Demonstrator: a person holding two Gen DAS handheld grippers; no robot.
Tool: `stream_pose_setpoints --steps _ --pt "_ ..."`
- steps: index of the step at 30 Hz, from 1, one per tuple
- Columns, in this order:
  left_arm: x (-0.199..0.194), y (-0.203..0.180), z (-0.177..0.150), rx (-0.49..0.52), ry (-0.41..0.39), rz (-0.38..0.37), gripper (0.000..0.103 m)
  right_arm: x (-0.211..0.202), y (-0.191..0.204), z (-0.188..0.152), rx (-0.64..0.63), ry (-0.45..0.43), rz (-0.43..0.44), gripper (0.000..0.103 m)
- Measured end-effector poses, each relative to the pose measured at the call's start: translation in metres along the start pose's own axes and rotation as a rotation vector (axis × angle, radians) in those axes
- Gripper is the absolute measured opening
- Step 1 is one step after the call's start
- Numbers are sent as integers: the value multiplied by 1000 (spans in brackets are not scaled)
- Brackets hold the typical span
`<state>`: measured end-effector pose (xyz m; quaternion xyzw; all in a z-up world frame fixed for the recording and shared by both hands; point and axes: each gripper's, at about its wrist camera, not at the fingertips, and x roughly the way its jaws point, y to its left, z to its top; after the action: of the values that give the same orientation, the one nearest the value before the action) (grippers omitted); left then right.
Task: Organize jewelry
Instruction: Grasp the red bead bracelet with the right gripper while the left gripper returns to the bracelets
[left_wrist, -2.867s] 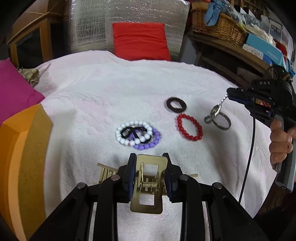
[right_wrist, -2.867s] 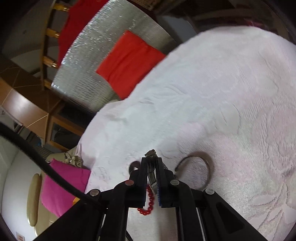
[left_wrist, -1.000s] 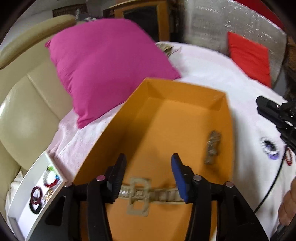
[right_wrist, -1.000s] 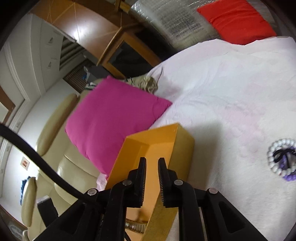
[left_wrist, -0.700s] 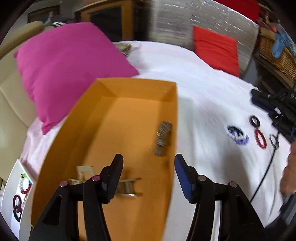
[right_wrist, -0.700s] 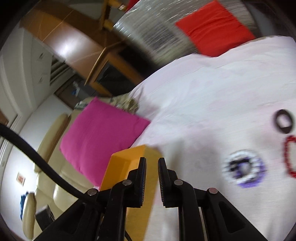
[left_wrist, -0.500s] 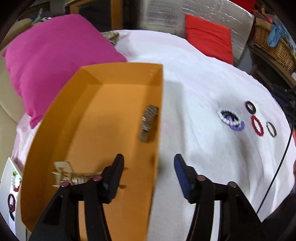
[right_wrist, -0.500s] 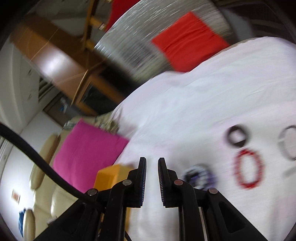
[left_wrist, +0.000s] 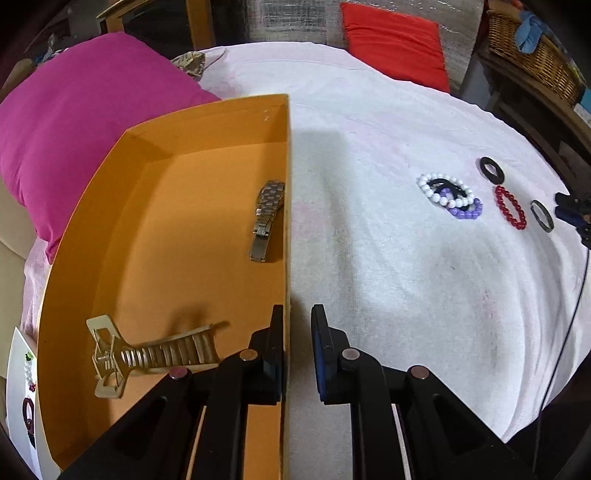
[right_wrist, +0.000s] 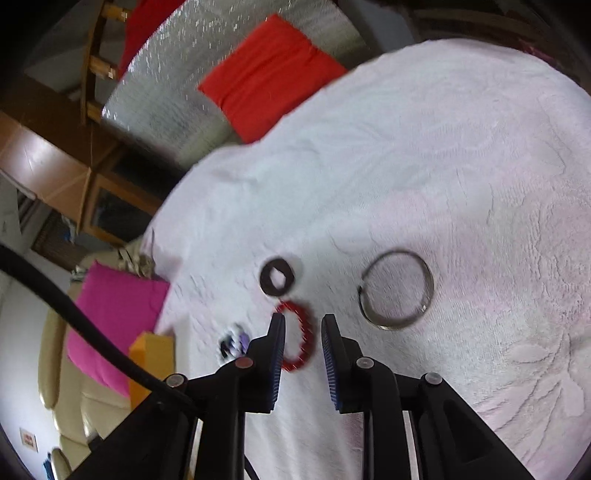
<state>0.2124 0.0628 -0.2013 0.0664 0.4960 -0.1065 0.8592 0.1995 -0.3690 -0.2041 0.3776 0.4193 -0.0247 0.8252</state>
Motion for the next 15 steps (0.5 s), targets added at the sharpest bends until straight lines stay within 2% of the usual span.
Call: stream_pose_setpoints --steps 5,7,12,15 --pt "-2 -5 -1 50 -5 32 12 16 10 -7 -49 51 -8 23" --pt "-4 -1 1 56 -14 69 13 23 13 -9 -66 72 -5 23" --pt "-6 -4 -1 97 -16 86 14 41 23 -14 -111 130 -9 23" --pt "-5 -5 -3 132 -18 95 15 49 26 -11 -119 126 -44 29"
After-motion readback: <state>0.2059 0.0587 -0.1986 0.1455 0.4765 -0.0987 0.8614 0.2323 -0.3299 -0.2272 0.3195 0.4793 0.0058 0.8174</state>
